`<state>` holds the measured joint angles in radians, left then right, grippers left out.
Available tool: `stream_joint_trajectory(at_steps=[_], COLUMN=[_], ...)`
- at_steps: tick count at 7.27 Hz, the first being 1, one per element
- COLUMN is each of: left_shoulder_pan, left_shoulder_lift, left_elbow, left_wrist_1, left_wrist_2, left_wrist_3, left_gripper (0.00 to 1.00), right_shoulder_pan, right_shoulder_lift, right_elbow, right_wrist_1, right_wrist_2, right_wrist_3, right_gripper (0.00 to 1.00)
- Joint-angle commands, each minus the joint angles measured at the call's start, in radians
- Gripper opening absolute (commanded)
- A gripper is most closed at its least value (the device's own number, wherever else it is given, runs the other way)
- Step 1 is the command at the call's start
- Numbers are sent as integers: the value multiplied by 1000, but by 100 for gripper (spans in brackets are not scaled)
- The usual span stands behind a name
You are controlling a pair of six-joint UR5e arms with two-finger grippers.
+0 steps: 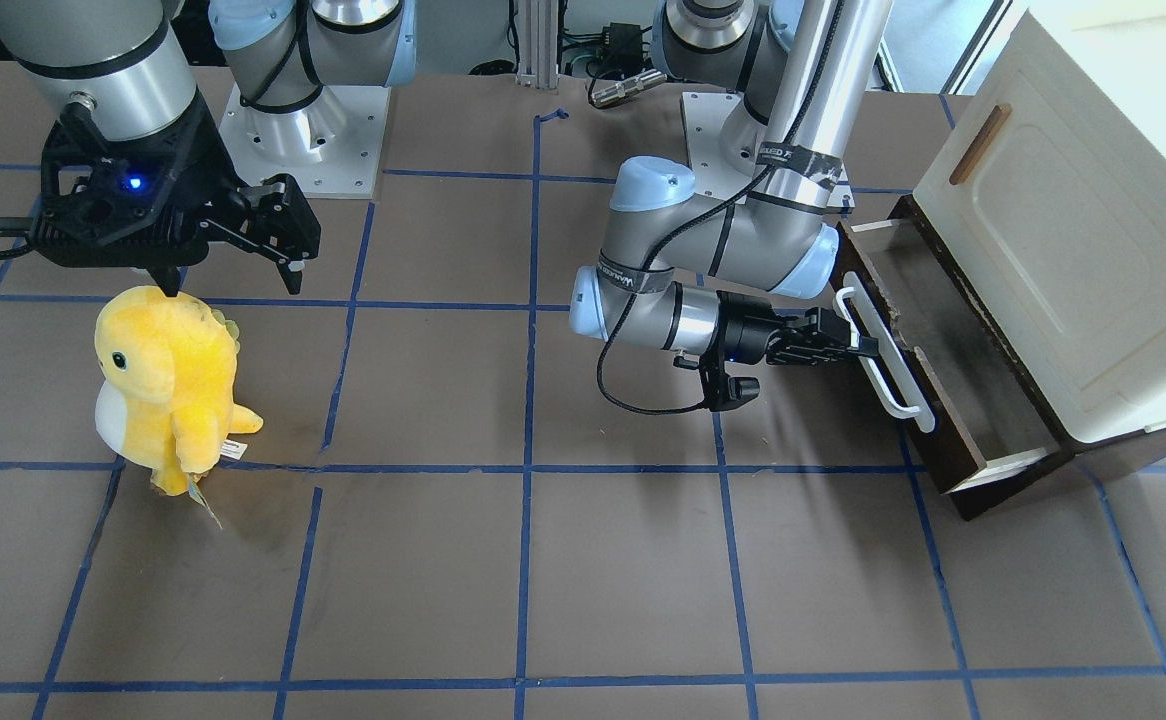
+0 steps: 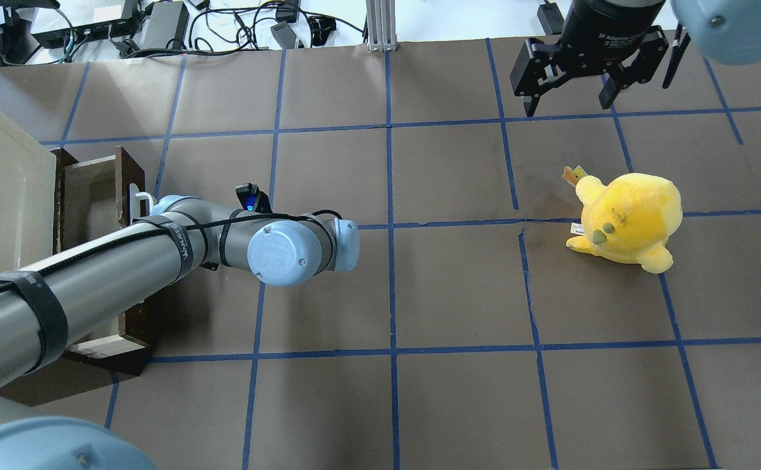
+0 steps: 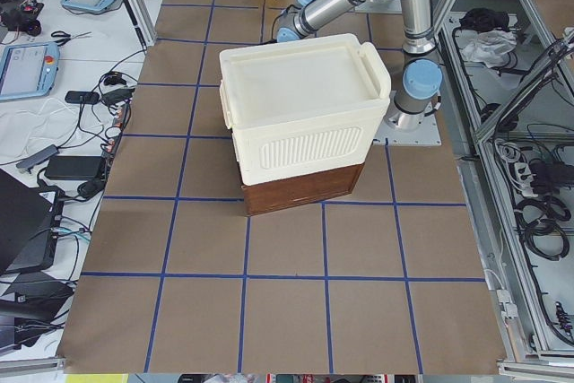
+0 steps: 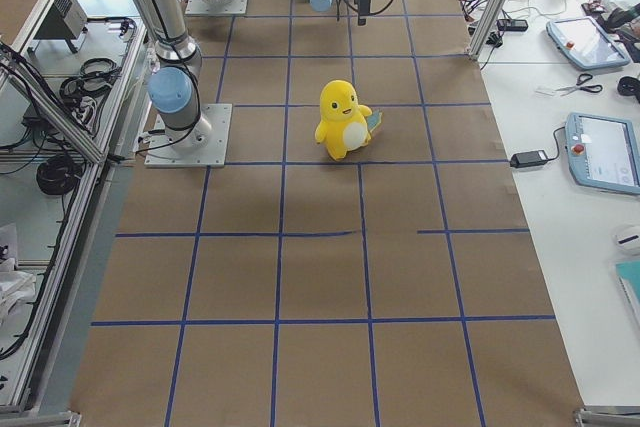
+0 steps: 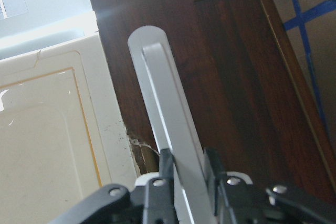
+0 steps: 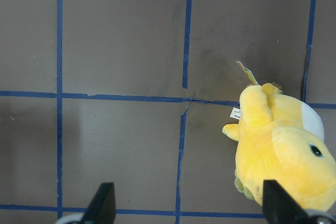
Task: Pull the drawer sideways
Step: 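Pull the drawer handle outward with the left gripper, away from the cabinet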
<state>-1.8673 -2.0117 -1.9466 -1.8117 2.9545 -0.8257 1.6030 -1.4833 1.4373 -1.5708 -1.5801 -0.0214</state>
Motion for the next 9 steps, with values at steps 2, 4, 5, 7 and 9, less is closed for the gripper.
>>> stream_joint_trajectory(at_steps=[2,4,5,7,9], left_shoulder_pan=[-1,-6,-21,-35,-35], left_shoulder_lift=[1,-1,1,2,-1], left_elbow=[1,1,1,14,21], left_wrist_1=[0,2,2,3,2], left_wrist_2=[0,0,1,0,-3], left_wrist_3=[-1,-4,-1,8,2], left_gripper=[20,20,19,19,20], right_shoulder_pan=[0,0,0,0,0], right_shoulder_lift=[0,0,0,0,0], right_elbow=[0,0,0,0,0], right_wrist_1=[0,0,0,0,0], right_wrist_2=[0,0,0,0,0], right_wrist_3=[0,0,0,0,0], right_gripper=[100,100,100,100,100])
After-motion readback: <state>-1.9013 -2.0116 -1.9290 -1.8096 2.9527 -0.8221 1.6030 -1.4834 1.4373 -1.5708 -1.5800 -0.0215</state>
